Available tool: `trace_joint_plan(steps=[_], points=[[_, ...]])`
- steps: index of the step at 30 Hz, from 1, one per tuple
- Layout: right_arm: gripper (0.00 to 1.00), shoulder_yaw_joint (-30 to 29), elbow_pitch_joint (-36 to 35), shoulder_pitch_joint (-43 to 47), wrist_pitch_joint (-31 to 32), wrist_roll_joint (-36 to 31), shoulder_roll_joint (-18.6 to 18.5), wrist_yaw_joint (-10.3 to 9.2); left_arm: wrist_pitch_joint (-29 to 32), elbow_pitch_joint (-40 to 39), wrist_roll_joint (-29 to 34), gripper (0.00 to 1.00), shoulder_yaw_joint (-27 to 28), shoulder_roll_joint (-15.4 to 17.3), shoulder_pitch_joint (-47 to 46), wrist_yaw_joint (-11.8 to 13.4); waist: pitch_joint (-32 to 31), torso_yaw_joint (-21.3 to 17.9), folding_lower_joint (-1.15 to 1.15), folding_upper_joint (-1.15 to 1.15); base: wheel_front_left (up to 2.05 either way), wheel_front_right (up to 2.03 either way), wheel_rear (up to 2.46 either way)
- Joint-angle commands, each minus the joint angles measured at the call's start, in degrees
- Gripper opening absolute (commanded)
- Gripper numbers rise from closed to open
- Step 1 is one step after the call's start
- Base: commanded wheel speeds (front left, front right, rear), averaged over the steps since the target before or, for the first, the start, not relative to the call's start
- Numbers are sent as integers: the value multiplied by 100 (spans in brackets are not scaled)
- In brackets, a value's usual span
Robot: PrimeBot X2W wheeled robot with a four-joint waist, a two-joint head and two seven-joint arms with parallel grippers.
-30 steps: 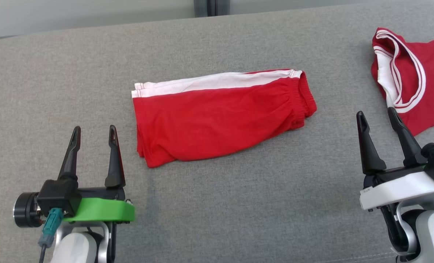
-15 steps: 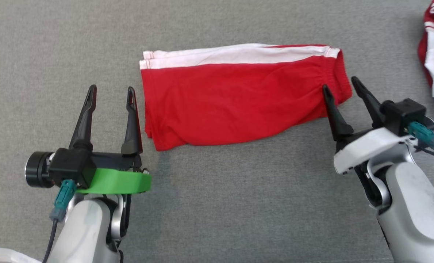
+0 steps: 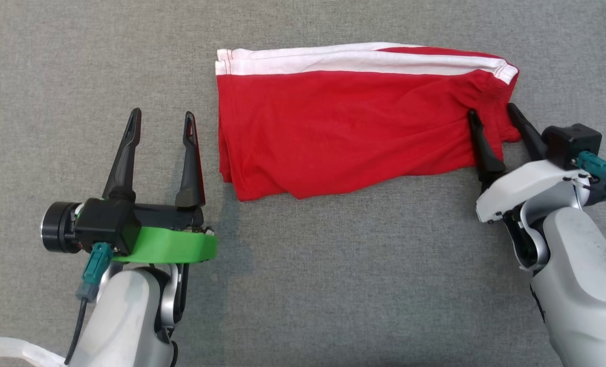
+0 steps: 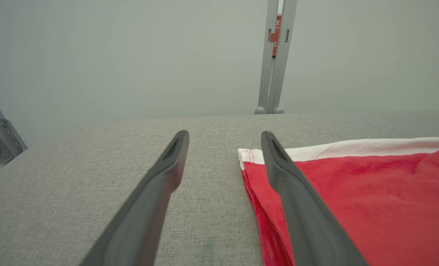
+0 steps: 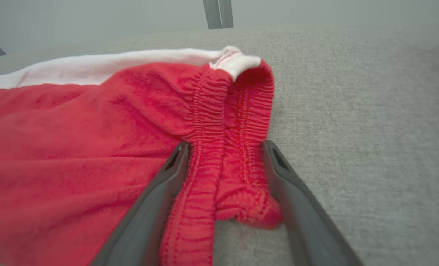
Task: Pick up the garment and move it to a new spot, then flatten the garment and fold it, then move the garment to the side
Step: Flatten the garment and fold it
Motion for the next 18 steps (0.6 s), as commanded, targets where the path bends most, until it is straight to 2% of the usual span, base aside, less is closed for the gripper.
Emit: trace_joint_plan(steps=[1, 3, 4, 5, 6, 12, 18], points=[[100, 95, 294, 89, 291, 86, 41, -13, -40, 11, 41, 100, 7, -10, -77, -9, -7, -6, 0, 0, 0, 0, 0], [100, 261, 408, 83, 608, 307, 114, -11, -41, 27, 51, 100, 1, -21, -80, -15, -23, -11, 0, 0, 0, 0, 0], [57, 376, 434, 89, 742, 375, 102, -6, -39, 34, 47, 100, 7, -21, -77, -21, -36, -17, 0, 0, 0, 0, 0], [25, 463, 413, 95, 841, 525, 117, -3, -40, 39, 46, 100, 12, -21, -72, -16, -49, -22, 0, 0, 0, 0, 0], [0, 581, 418, 119, 1020, 621, 111, 5, -41, 48, 47, 100, 23, -18, -55, -15, -79, -34, 0, 0, 0, 0, 0], [0, 782, 14, 182, 1214, 1024, -172, -3, -43, 72, 54, 100, 69, 4, 82, 6, -249, -134, 0, 0, 0, 0, 0], [0, 519, -453, 376, 1134, 1136, -625, -14, -44, 102, 41, 100, 99, 35, 194, 3, -464, -243, 0, 0, 0, 0, 0]])
